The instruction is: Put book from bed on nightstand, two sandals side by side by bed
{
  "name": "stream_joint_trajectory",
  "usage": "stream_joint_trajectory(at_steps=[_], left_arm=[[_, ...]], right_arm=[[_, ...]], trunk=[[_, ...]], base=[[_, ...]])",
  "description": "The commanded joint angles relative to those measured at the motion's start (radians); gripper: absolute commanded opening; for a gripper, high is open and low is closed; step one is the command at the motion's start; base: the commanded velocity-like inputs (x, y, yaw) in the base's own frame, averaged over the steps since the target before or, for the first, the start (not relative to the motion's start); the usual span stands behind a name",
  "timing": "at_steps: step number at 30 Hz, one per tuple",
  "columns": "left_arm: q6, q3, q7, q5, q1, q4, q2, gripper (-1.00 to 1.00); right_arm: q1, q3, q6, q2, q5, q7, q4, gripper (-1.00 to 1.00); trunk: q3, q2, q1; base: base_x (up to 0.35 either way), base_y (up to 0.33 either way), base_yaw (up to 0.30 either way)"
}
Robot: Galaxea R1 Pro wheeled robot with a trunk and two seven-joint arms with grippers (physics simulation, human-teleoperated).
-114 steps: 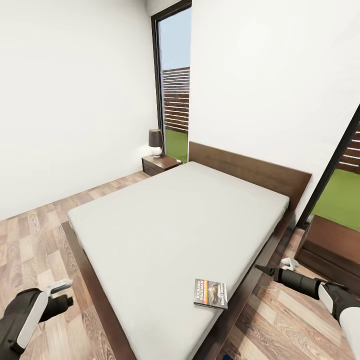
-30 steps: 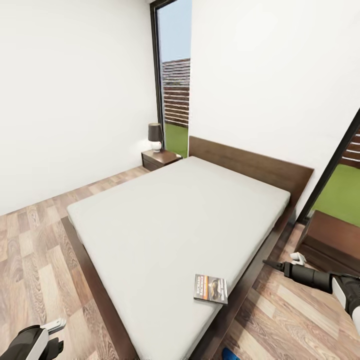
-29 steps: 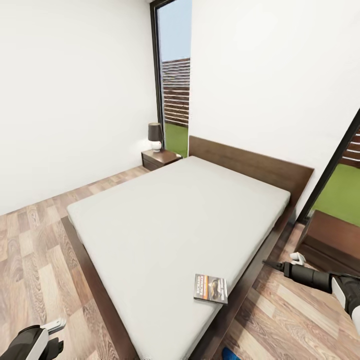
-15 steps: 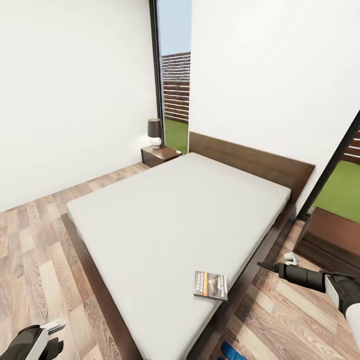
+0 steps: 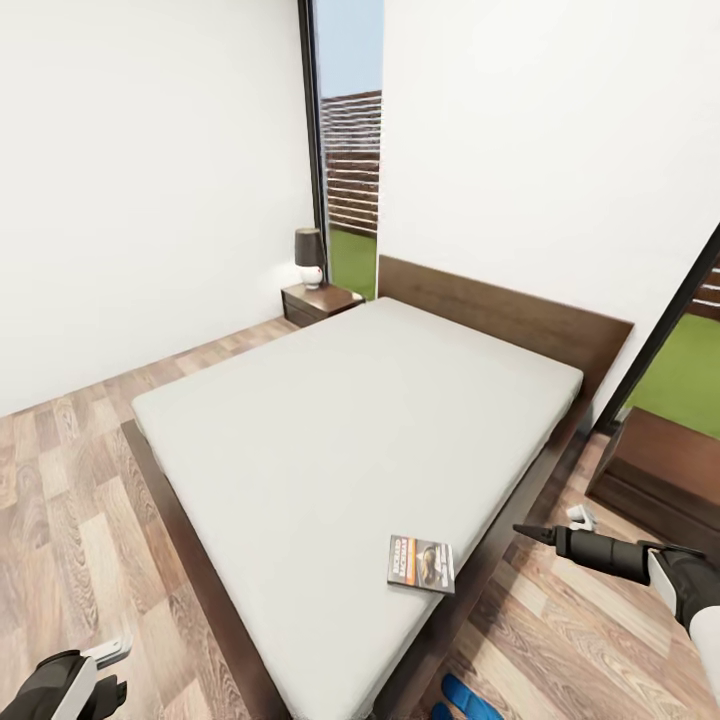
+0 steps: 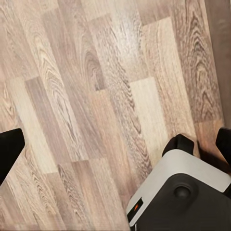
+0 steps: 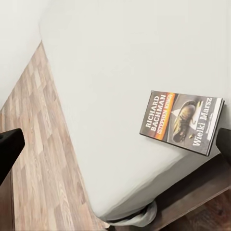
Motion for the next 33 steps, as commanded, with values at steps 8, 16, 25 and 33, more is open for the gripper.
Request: stream_joint_trajectory(at_steps=[8,16,25,33], left_arm=[[0.004,0.001,0.008,0.011,-0.001,-0.001,-0.001,1.0],[0.004,0.001,0.007,0.01,-0.001,0.0,-0.001,1.0],[-0.031,-0.01,0.005,0.01,-0.001,-0.001,0.0,1.0],[-0.043,-0.023,0.005,0.01,-0.001,0.0,-0.002,1.0]], right_arm=[[-0.001,-0.009,0.009,-0.001,0.008,0.009,-0.002,1.0],[-0.001,-0.009,0.008,-0.001,0.008,0.013,-0.002,1.0],[-0.001,-0.01,0.008,-0.002,0.008,0.013,-0.002,1.0],[-0.001,-0.01,0.007,-0.004,0.008,0.013,-0.002,1.0]], trunk=[[-0.015,-0.002,0.0],[-0.028,-0.002,0.0],[-0.043,-0.002,0.0],[-0.056,-0.002,0.0]], base=[[0.0,0.0,0.0],[0.0,0.0,0.0],[-0.045,0.0,0.0],[-0.171,0.0,0.0]])
